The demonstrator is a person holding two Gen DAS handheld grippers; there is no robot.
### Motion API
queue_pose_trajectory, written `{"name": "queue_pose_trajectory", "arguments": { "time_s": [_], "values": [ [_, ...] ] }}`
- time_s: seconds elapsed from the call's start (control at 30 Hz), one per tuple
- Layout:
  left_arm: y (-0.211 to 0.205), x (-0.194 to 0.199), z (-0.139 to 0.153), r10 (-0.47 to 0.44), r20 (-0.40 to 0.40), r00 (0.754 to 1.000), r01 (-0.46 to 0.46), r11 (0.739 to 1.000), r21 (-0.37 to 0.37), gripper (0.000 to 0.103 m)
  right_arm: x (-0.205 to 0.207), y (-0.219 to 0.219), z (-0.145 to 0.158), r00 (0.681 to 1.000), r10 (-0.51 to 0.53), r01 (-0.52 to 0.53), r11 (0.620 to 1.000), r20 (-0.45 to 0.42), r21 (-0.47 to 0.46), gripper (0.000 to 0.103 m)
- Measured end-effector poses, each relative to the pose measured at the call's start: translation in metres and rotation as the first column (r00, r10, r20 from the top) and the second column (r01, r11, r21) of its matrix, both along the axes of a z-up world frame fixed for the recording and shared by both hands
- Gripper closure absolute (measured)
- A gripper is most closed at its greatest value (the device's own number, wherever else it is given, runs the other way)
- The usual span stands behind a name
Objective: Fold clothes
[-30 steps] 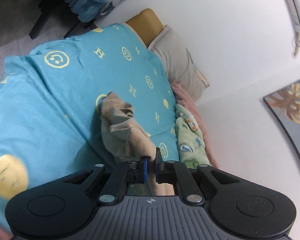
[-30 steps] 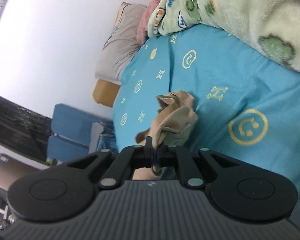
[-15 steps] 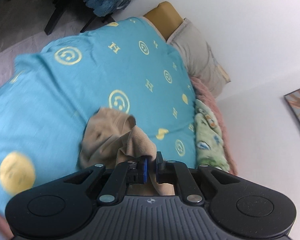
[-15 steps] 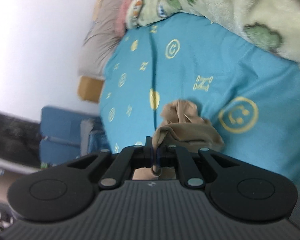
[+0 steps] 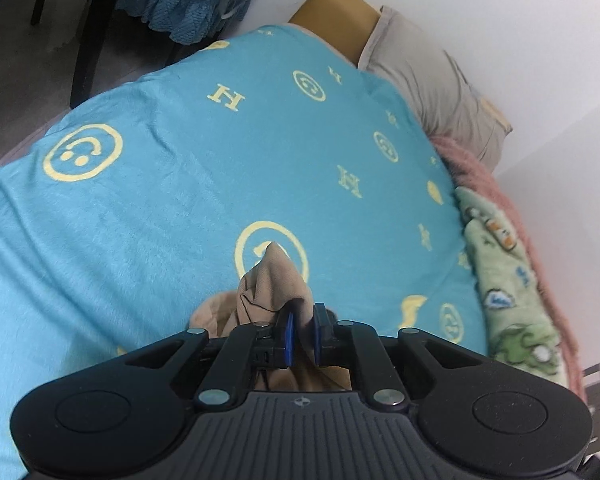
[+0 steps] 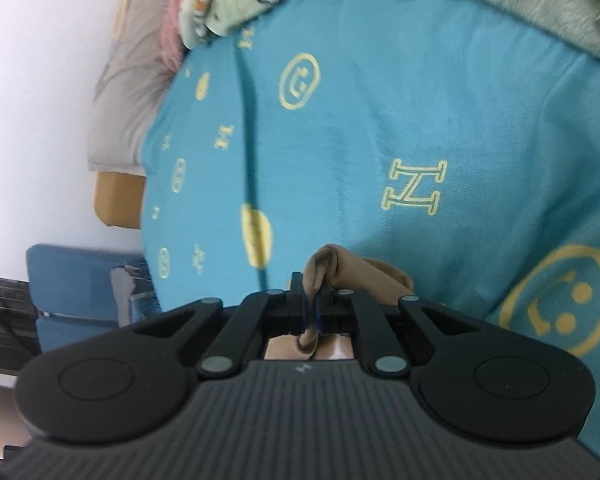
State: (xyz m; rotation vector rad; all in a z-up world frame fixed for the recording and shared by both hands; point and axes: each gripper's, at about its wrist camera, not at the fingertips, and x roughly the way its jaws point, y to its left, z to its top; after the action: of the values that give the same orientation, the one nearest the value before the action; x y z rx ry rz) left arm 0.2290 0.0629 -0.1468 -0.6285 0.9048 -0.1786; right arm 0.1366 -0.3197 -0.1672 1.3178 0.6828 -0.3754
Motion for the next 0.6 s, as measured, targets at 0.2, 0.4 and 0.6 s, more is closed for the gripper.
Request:
{"name": "queue_pose_trajectory", "arguments": {
  "time_s": [0.2,0.4,0.6],
  "values": [
    [-0.005,0.012,-0.004,-0.019,0.030,0.999,0.017,0.999,0.038,0.089,0.018,-0.002,-0.011,0.999,0.053,-0.053,0.996,-0.004,-0.069,0.095],
    [-0.013,0.005,0.006,-0.071,0.079,0.994,0.064,0.995,0.082,0.079,0.017,-0.004,-0.009,0.995,0.096,-0.096,0.993,-0.002,-0.071,0.093],
    [-0.030,-0.014,0.035,-0.212,0.207,0.955,0.178,0.969,0.174,0.024,0.016,0.016,0.025,0.964,0.261,-0.236,0.932,0.056,-0.276,0.058]
  ]
}}
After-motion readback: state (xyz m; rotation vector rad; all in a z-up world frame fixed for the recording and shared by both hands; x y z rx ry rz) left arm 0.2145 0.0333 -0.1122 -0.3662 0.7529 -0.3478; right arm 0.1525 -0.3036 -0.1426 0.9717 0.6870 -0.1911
